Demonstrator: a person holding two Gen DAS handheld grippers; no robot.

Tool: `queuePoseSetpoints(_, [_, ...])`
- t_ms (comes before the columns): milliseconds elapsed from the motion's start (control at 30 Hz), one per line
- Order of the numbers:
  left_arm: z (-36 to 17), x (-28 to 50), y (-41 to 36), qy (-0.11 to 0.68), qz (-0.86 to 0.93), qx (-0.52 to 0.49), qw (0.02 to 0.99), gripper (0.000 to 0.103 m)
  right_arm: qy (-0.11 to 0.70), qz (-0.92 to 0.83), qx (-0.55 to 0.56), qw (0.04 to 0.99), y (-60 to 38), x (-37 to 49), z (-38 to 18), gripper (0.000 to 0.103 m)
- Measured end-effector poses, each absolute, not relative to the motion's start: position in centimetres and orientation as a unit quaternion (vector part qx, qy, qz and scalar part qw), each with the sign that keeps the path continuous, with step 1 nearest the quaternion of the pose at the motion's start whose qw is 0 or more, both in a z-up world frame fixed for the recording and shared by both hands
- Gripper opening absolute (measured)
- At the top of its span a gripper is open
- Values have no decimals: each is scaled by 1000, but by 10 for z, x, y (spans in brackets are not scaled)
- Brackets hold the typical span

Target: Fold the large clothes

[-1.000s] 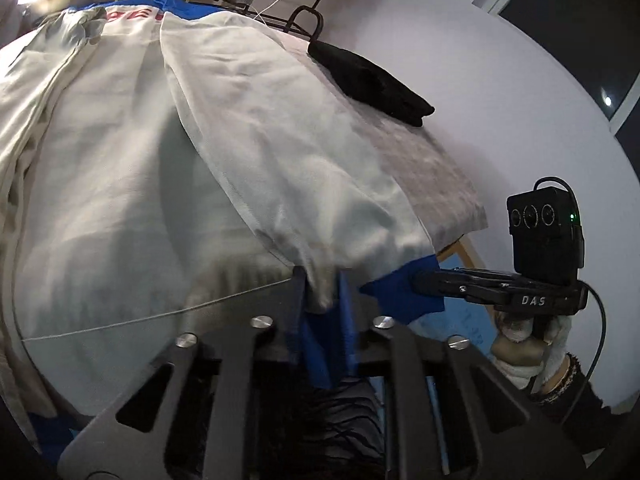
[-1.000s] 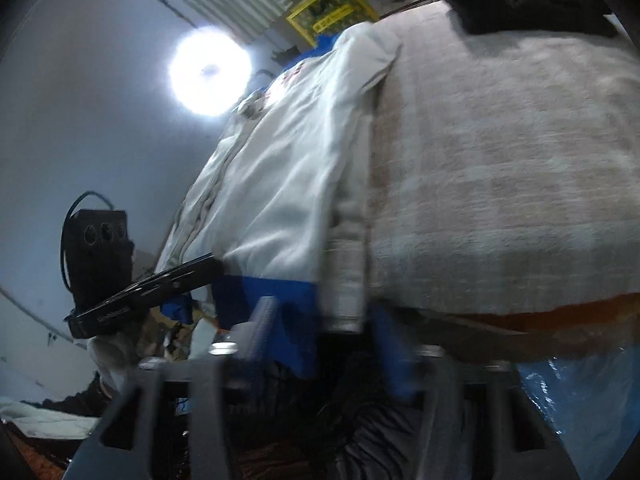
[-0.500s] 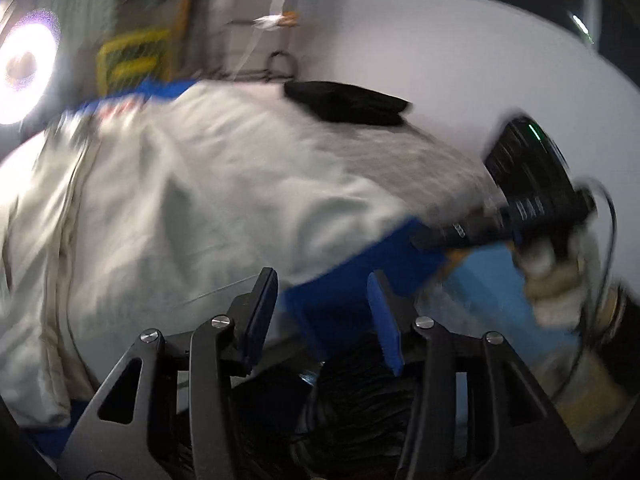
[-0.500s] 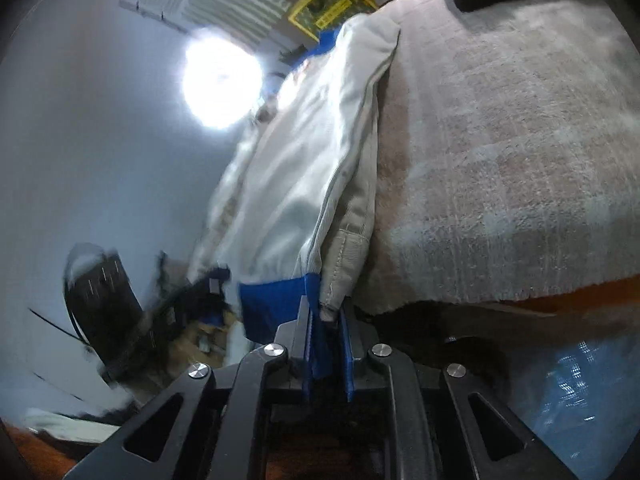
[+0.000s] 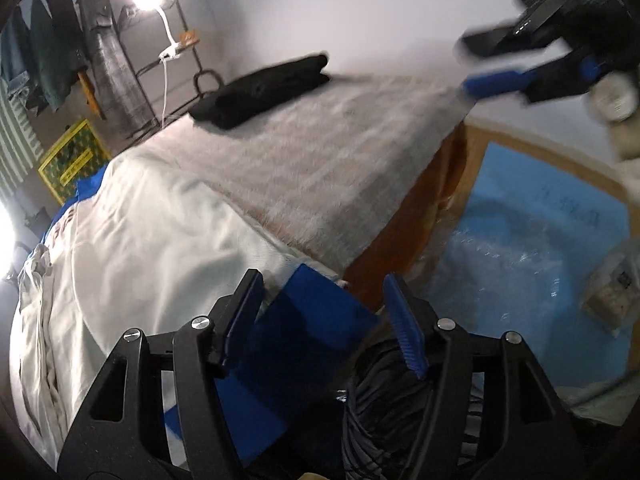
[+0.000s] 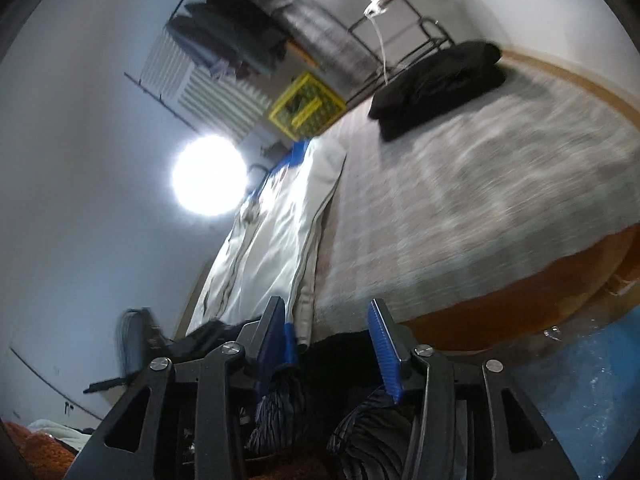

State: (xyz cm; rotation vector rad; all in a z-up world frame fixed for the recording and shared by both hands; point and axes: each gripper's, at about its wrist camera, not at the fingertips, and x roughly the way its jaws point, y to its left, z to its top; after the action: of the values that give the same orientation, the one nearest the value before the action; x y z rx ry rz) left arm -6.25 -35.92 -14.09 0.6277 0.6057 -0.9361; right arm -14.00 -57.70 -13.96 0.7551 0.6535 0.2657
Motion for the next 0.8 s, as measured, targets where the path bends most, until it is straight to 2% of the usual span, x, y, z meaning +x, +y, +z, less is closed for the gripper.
queuePoseSetpoints(167, [-147, -47, -357, 300, -440, 256, 807, 62, 304, 132, 360, 872, -575, -143, -133, 47])
queuePoseSetpoints(200, [-145, -45, -354, 307, -446, 242, 805, 57, 304, 134, 358, 872, -575, -145, -132, 47])
queuePoseSetpoints(233, [-143, -43, -349, 314, -449, 227, 805, 45, 305, 136, 357, 872, -575, -144, -132, 47])
queuePoseSetpoints(300, [-139, -32, -341, 341, -470, 189, 792, 34, 308, 142, 356, 871, -572, -138, -135, 47])
queuePoseSetpoints(333, [-138, -27, -338, 356, -479, 169, 784, 26, 309, 146, 357, 869, -570, -132, -138, 47])
queuePoseSetpoints(433, [-136, -26, -329, 364, -487, 137, 782, 23, 311, 155, 355, 868, -566, -118, -143, 47])
queuePoseSetpoints(533, [-134, -42, -329, 334, -477, 157, 797, 24, 317, 153, 353, 867, -560, -100, -151, 47])
queuePoseSetpoints(600, [-136, -52, -334, 322, -466, 186, 803, 46, 324, 158, 355, 862, -555, -87, -157, 47])
queuePoseSetpoints(633, [-139, -58, -338, 309, -461, 208, 806, 62, 325, 160, 356, 861, -554, -85, -157, 47])
queuePoseSetpoints(667, [-142, -62, -343, 295, -457, 224, 809, 64, 326, 163, 356, 861, -552, -83, -157, 47])
queuePoseSetpoints(800, [-151, -64, -353, 279, -441, 251, 816, 63, 321, 168, 357, 861, -551, -81, -151, 47])
